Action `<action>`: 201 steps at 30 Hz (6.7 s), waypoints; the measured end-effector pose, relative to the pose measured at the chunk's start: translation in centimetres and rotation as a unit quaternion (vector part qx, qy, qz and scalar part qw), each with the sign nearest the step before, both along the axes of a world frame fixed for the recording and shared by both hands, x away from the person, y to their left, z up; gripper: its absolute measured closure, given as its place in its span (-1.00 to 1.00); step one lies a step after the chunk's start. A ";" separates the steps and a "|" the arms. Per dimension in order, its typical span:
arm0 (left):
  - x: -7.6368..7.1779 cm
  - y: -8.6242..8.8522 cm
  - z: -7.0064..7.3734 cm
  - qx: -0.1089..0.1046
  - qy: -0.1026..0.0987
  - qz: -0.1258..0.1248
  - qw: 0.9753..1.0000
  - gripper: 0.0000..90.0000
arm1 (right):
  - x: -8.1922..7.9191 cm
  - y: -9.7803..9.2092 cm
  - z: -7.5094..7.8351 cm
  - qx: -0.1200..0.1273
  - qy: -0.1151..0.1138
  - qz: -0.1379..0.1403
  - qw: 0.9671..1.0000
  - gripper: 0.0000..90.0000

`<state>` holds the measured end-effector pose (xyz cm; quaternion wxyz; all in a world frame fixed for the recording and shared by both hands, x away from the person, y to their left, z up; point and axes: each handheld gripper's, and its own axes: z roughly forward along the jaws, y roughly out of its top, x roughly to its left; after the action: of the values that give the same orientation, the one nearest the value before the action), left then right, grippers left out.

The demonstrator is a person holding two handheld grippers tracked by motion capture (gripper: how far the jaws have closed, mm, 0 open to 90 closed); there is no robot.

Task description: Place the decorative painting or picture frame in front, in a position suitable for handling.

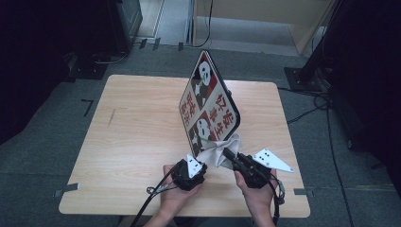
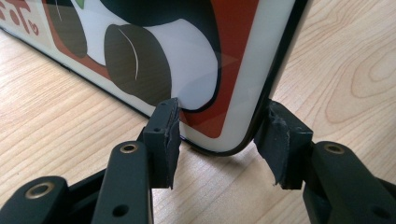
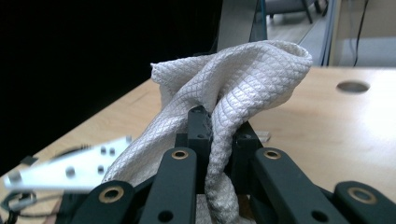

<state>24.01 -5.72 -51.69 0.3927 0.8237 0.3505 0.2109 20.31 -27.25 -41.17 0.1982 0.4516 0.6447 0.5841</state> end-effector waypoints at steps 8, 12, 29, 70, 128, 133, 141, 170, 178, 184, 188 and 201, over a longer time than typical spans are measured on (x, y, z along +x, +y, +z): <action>0.0 0.0 0.0 0.003 -0.001 0.002 1.000 0.20 | 0.4 -1.0 3.7 -0.001 -0.019 -0.009 1.000 0.84; 0.0 0.1 0.0 0.004 0.002 0.001 1.000 0.23 | 0.5 -1.4 5.0 -0.002 -0.031 -0.012 0.999 0.84; -0.5 0.0 0.0 0.004 -0.010 0.006 1.000 0.15 | 1.6 -2.3 10.2 -0.003 -0.071 -0.015 0.997 0.85; -0.2 4.0 0.7 0.043 -0.119 0.115 0.985 0.70 | 4.1 3.3 12.1 -0.024 -0.100 0.090 0.991 0.86; -0.2 9.4 0.6 0.029 -0.120 0.027 0.992 0.77 | 6.2 5.3 12.0 -0.060 -0.123 0.079 0.987 0.88; -0.2 10.1 0.7 0.026 -0.117 0.016 0.993 0.77 | 6.8 5.2 12.1 -0.068 -0.122 0.072 0.988 0.88; -0.2 11.3 0.5 0.018 -0.121 -0.004 0.992 0.77 | 7.7 5.1 12.4 -0.082 -0.122 0.059 0.987 0.88; 0.8 15.9 0.1 -0.005 -0.135 -0.079 0.988 0.77 | 9.4 3.3 12.2 -0.091 -0.118 0.019 0.989 0.88; 1.4 17.5 0.2 -0.011 -0.131 -0.105 0.986 0.77 | 9.7 2.3 12.1 -0.101 -0.108 0.002 0.989 0.88; 1.4 17.8 0.2 -0.009 -0.132 -0.111 0.985 0.77 | 10.2 1.6 11.8 -0.099 -0.102 -0.010 0.990 0.88; 1.3 17.8 0.2 -0.008 -0.133 -0.110 0.985 0.77 | 10.6 1.2 11.9 -0.103 -0.100 -0.017 0.989 0.88; 1.2 18.1 0.2 -0.014 -0.129 -0.112 0.985 0.77 | 13.4 -0.6 12.7 -0.119 -0.083 -0.046 0.988 0.88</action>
<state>25.21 12.33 -51.51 0.4673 0.8182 0.2048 0.2652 33.67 -27.87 -28.47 0.3300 0.4038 0.6692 0.5293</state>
